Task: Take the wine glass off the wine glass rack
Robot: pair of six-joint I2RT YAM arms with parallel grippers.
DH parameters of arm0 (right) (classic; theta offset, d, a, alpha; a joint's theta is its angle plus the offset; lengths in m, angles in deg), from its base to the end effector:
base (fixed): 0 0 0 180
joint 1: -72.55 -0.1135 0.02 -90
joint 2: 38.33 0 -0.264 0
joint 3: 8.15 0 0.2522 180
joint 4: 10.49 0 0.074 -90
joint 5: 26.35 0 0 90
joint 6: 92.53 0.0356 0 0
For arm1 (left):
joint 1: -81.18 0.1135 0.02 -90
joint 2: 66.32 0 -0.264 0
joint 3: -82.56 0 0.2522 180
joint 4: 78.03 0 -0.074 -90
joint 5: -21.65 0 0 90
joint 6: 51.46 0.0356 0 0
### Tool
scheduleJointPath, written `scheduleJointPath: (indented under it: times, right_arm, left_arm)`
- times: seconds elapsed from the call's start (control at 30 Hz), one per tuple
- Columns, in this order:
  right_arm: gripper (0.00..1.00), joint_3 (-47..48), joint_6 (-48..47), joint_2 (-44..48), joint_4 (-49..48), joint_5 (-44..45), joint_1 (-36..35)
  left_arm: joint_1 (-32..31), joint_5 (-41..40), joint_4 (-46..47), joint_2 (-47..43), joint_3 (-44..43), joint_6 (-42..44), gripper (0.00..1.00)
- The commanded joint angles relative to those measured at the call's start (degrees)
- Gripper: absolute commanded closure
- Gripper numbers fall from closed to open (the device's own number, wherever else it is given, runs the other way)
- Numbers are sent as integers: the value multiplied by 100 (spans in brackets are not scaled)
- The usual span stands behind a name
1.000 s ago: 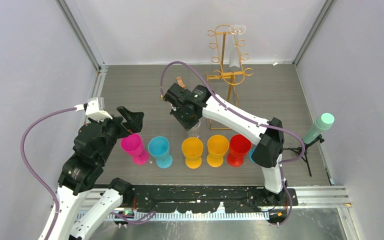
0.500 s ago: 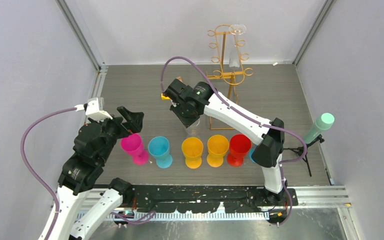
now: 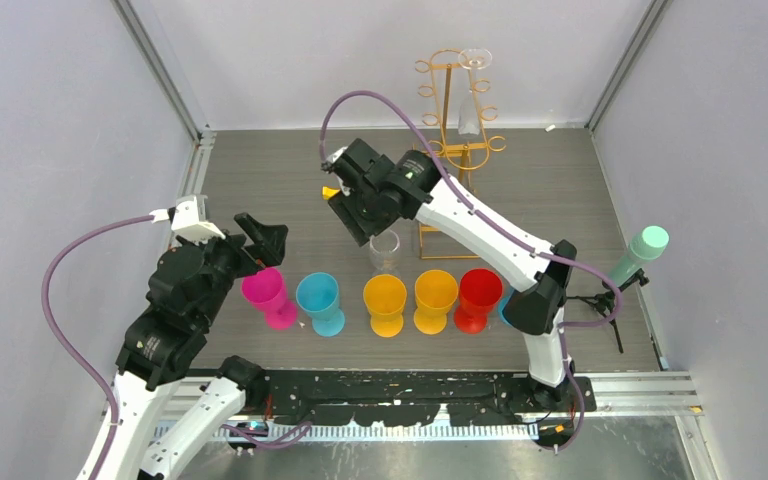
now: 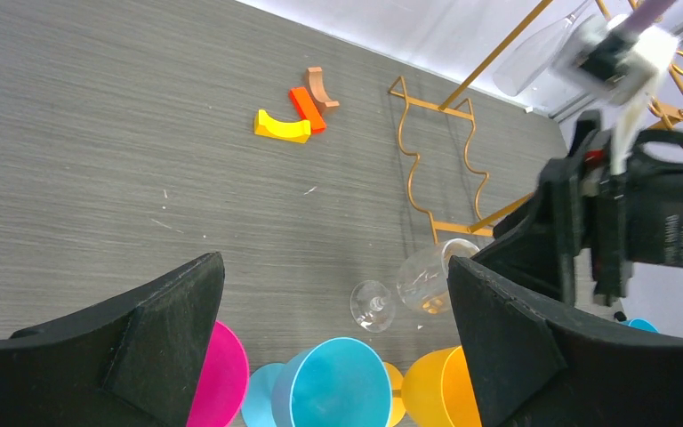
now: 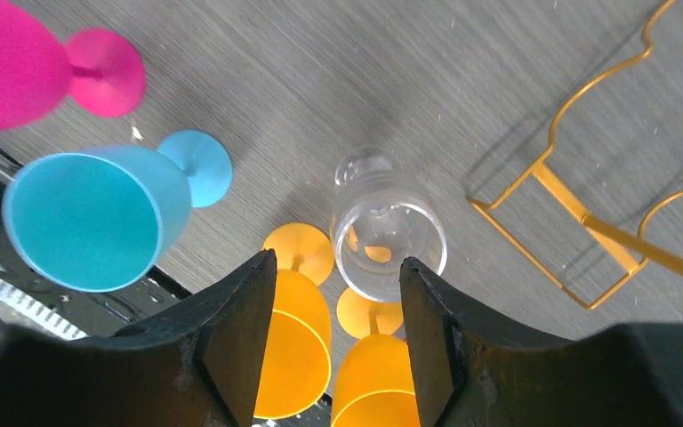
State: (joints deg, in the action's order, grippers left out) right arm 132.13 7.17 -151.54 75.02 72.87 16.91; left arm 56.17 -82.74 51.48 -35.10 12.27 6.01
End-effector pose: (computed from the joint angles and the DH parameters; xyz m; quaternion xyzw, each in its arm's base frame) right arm 0.2337 0.3317 0.3779 -0.3542 0.8917 0.0812 0.2699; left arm 0.0911 -0.0327 0.3878 -0.1295 0.7610 -0.2174 0.5974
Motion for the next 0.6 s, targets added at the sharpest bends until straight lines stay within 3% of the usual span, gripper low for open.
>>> scheduleJointPath:
  times: [0.0,0.27,0.57]
  right_arm:
    - [41,812,-197,519,-361,-220,18]
    - [37,1765,116,946,-942,-371,446]
    - [31,709,1230,1891,-2528,-300,2775]
  left_arm:
    - [-12,-48,65,-35,-94,46,0]
    - [-12,-63,6,-88,-119,22,0]
    - [-12,-64,-19,-137,-99,15,0]
